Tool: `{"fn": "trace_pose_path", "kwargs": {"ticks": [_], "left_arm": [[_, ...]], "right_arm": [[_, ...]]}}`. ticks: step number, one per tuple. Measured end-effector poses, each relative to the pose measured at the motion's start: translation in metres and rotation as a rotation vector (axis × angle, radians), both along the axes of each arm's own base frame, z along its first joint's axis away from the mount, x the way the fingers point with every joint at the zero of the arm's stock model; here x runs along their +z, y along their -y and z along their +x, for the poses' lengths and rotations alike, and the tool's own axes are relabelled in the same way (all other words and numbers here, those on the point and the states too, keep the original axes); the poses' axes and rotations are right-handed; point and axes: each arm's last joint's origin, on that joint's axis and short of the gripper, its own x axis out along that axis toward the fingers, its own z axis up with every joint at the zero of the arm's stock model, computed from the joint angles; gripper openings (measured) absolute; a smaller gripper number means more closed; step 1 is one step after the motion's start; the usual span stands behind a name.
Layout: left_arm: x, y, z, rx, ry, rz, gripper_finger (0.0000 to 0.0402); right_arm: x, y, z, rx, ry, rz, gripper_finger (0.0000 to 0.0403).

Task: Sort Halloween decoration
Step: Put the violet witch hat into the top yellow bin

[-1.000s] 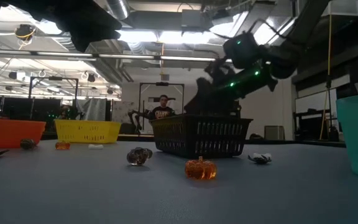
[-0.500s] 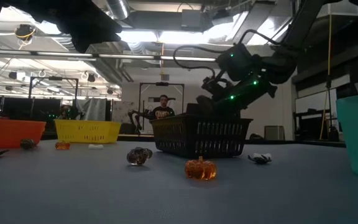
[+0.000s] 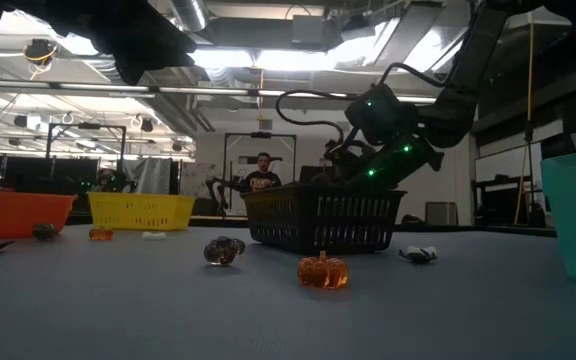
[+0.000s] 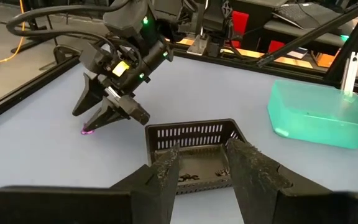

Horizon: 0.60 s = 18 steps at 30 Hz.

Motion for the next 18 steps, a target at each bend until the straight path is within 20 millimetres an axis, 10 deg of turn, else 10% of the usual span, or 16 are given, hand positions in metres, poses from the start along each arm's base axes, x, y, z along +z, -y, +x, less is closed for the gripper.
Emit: {"fn": "trace_pose_path", "kwargs": {"ticks": [18], "left_arm": [[0.0000, 0.0000, 0.0000, 0.000, 0.000, 0.000, 0.0121]], "right_arm": [[-0.0017, -0.0005, -0.0010, 0.007, -0.018, 0.010, 0.0227]]}}
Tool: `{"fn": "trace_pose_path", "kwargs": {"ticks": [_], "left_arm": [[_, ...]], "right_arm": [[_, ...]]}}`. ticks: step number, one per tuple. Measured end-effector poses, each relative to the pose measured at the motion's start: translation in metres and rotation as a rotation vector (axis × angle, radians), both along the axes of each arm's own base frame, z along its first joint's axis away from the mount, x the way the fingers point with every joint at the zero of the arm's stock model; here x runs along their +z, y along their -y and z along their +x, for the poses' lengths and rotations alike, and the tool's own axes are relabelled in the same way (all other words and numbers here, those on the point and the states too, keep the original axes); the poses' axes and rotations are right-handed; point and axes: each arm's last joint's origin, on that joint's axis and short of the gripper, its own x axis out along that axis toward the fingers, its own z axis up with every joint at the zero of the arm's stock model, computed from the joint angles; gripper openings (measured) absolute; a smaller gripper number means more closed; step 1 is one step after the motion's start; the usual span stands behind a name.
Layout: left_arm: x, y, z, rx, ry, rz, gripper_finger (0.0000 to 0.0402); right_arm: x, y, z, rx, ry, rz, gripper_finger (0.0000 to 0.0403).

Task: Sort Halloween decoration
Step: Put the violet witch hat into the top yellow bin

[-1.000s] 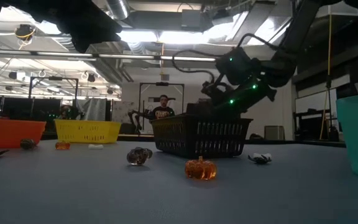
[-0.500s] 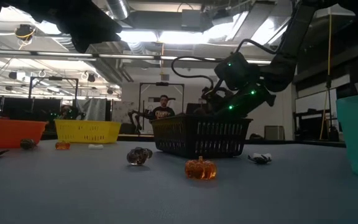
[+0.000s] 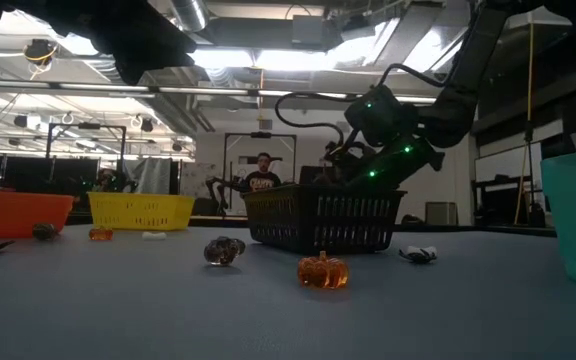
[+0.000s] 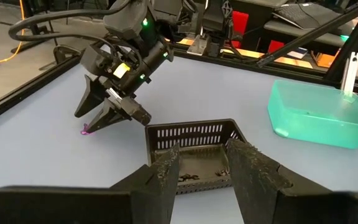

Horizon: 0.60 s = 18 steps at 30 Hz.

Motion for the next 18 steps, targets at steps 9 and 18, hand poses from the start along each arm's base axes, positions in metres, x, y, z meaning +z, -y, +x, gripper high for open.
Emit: {"fn": "trace_pose_path", "kwargs": {"ticks": [9, 18], "left_arm": [[0.0000, 0.0000, 0.0000, 0.000, 0.000, 0.000, 0.0121], [0.0000, 0.0000, 0.0000, 0.000, 0.000, 0.000, 0.0121]], "right_arm": [[0.0000, 0.0000, 0.0000, 0.000, 0.000, 0.000, 0.0227], [0.0000, 0.0000, 0.0001, 0.002, 0.001, 0.001, 0.0208]]}}
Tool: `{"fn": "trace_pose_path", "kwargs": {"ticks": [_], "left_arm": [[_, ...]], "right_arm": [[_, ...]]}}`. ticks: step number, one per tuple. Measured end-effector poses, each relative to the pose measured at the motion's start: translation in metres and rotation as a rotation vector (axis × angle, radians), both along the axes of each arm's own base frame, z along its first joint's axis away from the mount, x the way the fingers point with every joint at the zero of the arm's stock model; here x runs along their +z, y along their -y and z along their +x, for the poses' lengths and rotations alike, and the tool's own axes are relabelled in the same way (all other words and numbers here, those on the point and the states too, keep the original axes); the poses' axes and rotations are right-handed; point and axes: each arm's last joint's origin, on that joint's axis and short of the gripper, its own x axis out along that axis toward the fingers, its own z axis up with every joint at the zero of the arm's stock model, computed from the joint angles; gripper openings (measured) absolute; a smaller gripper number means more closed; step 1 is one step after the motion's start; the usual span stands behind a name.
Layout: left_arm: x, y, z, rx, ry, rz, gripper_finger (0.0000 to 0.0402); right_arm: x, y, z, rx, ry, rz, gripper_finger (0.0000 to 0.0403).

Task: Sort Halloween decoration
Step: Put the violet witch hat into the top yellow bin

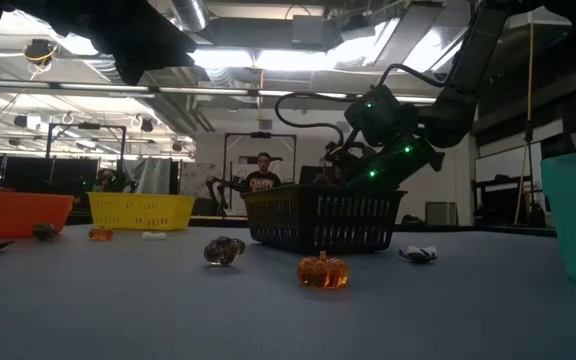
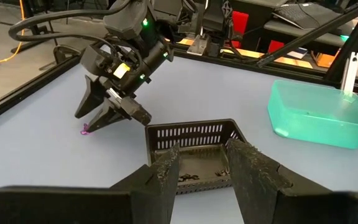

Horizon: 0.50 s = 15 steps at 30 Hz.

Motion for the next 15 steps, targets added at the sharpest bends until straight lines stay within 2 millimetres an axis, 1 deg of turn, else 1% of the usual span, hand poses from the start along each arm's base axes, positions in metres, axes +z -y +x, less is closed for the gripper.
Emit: {"fn": "trace_pose_path", "kwargs": {"ticks": [8, 15], "left_arm": [[0.0000, 0.0000, 0.0000, 0.000, 0.000, 0.000, 0.0121], [0.0000, 0.0000, 0.0000, 0.000, 0.000, 0.000, 0.0121]], "right_arm": [[0.0000, -0.0009, 0.0005, 0.028, 0.006, 0.017, 0.0140], [0.0000, -0.0008, 0.0005, 0.029, 0.003, 0.010, 0.0104]]}}
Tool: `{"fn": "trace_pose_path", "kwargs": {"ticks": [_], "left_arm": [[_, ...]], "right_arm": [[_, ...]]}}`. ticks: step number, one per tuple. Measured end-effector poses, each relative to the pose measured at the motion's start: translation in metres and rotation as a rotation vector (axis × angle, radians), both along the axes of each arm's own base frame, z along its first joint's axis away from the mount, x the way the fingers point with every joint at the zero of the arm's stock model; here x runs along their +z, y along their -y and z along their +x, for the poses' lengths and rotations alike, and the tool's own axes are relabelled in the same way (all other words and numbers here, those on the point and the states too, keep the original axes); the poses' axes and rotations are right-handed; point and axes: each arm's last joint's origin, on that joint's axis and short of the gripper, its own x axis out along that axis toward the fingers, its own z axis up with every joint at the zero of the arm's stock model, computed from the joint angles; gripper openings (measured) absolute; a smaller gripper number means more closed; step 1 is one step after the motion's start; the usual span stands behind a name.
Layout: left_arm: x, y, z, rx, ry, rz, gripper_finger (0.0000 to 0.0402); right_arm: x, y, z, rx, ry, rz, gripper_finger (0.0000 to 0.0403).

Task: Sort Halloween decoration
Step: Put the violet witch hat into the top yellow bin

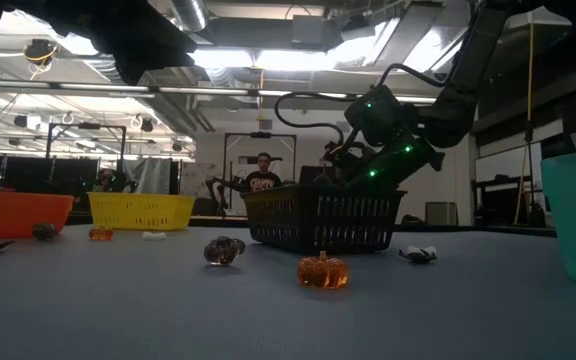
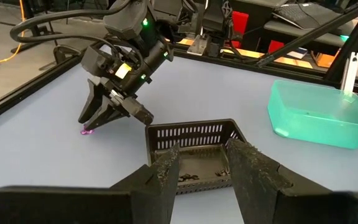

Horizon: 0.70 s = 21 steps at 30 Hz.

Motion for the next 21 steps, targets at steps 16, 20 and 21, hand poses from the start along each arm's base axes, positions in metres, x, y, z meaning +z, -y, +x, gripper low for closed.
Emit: {"fn": "trace_pose_path", "kwargs": {"ticks": [16, 20, 21], "left_arm": [[0.0000, 0.0000, 0.0000, 0.000, 0.000, 0.000, 0.0121], [0.0000, 0.0000, 0.0000, 0.000, 0.000, 0.000, 0.0121], [0.0000, 0.0000, 0.0000, 0.000, 0.000, 0.000, 0.0121]], "right_arm": [[0.0000, 0.0002, -0.0001, 0.004, -0.009, -0.016, 0.0057], [0.0000, 0.0002, -0.0001, 0.004, -0.009, -0.016, 0.0037], [0.0000, 0.0002, -0.0001, 0.005, -0.009, -0.016, 0.0031]]}}
